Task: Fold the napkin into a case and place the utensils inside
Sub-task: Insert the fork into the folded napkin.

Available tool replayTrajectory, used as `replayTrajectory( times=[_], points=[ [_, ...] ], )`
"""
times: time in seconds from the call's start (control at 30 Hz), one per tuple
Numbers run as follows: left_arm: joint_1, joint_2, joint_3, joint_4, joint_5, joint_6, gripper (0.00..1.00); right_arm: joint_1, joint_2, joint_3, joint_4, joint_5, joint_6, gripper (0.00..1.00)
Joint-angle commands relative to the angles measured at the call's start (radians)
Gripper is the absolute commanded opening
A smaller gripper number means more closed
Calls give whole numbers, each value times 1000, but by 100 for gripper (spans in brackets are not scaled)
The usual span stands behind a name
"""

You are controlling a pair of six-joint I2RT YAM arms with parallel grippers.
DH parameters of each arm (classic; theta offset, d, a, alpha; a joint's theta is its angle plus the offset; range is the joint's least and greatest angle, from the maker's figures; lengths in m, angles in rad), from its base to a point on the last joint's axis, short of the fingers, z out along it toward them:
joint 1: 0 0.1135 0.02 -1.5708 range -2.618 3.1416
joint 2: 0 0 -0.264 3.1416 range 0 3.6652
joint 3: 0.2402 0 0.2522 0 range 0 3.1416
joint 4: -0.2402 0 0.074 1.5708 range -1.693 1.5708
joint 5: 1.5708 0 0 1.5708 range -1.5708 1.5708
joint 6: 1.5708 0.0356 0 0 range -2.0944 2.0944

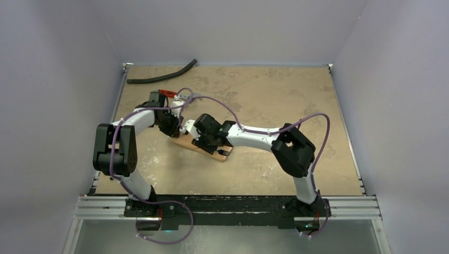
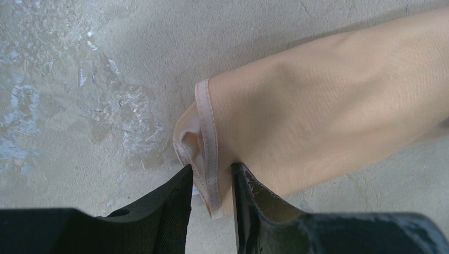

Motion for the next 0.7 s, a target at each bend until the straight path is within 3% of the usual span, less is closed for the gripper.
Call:
replayTrajectory(
  times=[0.0, 0.5, 0.67],
  points=[
    [-4, -34, 7, -6, -6, 24, 31, 5, -145, -72, -9, -48, 42, 41],
    [-4, -42, 11, -14, -1, 24, 31, 3, -414, -394, -39, 37, 172, 41],
    [-4, -36, 14, -12, 3, 17, 31, 4, -415, -407, -40, 56, 206, 14]
  ],
)
